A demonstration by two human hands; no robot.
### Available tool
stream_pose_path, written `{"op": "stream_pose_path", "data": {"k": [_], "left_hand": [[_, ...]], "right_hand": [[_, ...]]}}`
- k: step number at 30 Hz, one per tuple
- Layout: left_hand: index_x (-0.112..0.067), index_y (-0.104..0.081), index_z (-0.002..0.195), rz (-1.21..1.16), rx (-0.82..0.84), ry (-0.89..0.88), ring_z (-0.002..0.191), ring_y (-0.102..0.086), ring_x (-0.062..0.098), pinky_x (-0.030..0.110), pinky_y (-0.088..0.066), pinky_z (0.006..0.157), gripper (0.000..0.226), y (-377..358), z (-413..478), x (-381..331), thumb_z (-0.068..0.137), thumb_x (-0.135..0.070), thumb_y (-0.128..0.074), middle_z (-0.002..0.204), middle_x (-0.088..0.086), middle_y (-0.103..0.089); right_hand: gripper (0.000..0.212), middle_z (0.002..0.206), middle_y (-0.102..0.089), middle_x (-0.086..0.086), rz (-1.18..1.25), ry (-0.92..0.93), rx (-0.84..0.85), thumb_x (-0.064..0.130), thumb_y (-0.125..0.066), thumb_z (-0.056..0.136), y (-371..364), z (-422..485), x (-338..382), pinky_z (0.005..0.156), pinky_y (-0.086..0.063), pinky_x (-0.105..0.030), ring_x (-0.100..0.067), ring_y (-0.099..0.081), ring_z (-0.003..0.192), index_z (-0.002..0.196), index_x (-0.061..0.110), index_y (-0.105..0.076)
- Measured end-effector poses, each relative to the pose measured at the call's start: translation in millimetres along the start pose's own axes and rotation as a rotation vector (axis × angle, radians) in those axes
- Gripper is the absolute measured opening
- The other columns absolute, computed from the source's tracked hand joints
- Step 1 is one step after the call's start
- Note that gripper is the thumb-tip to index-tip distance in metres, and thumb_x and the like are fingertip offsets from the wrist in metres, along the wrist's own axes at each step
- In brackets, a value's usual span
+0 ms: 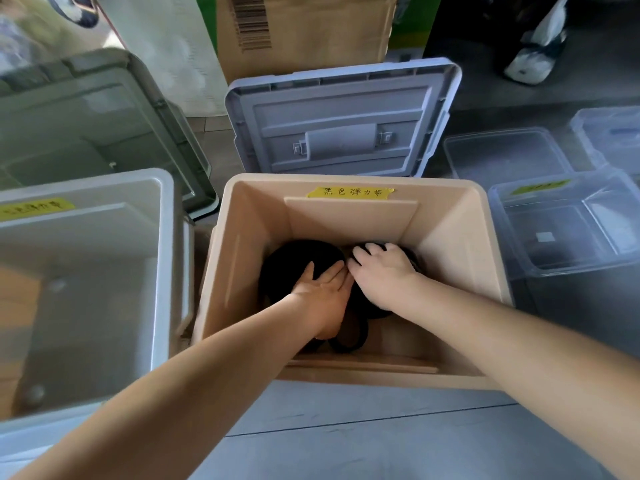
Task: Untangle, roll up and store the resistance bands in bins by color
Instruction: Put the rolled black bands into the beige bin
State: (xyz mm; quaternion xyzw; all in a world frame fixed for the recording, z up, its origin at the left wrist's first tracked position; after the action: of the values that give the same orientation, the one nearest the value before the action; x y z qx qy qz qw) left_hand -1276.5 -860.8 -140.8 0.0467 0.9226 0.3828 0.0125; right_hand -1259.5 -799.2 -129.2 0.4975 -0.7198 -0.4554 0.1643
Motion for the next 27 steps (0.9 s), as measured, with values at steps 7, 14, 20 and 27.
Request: {"op": "stream_pose_path", "data": {"k": [7, 14, 20, 27], "left_hand": [[-0.012, 0.011, 0.149, -0.016, 0.013, -0.038, 0.143, 0.019, 0.019, 0.057, -0.003, 0.114, 0.084, -7.6, -4.4, 3.0, 0.092, -0.026, -0.049, 0.158, 0.004, 0.015], [-0.018, 0.005, 0.15, -0.126, 0.035, -0.093, 0.145, 0.012, 0.016, 0.048, -0.01, 0.117, 0.078, 7.6, -30.7, 8.6, 0.095, -0.04, -0.045, 0.158, -0.002, 0.013], [-0.015, -0.035, 0.143, -0.109, -0.009, -0.062, 0.142, -0.02, 0.025, 0.039, -0.024, 0.114, 0.051, 50.0, -86.0, 66.6, 0.098, -0.038, -0.039, 0.155, 0.008, -0.02], [-0.015, -0.053, 0.121, -0.374, -0.03, 0.021, 0.118, -0.049, 0.024, 0.039, -0.043, 0.096, 0.034, 92.0, -169.0, 91.5, 0.094, -0.034, -0.045, 0.122, 0.003, -0.053]], "right_hand": [[0.071, 0.16, 0.001, 0.001, 0.174, 0.089, 0.175, 0.014, -0.039, 0.094, -10.2, -10.2, -5.8, 0.118, -0.003, -0.039, -0.017, 0.001, 0.146, 0.151, 0.023, 0.002], [0.046, 0.152, -0.024, -0.007, 0.431, -0.054, 0.035, 0.012, -0.033, 0.096, 39.3, -60.1, -49.1, 0.109, -0.031, -0.04, -0.027, -0.032, 0.136, 0.142, 0.006, -0.028], [0.027, 0.129, -0.045, -0.003, 0.414, -0.103, -0.03, 0.024, -0.038, 0.093, 45.1, -89.9, -80.6, 0.093, -0.045, -0.04, -0.027, -0.05, 0.117, 0.114, 0.013, -0.051], [0.034, 0.129, -0.044, -0.001, 0.418, -0.034, 0.175, 0.023, -0.04, 0.094, 86.0, -144.6, -45.1, 0.091, -0.04, -0.035, -0.025, -0.045, 0.121, 0.126, 0.017, -0.047]]}}
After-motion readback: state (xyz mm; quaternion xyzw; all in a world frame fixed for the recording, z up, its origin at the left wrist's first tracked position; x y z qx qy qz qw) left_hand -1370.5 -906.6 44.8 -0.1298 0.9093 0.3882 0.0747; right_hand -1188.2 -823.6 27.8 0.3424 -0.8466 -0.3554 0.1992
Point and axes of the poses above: each hand's wrist, its own z-axis towards the middle knuckle, its own y-axis out of the back of the hand, x = y × z, the point moved 10 cm from there along z, towards the middle knuckle
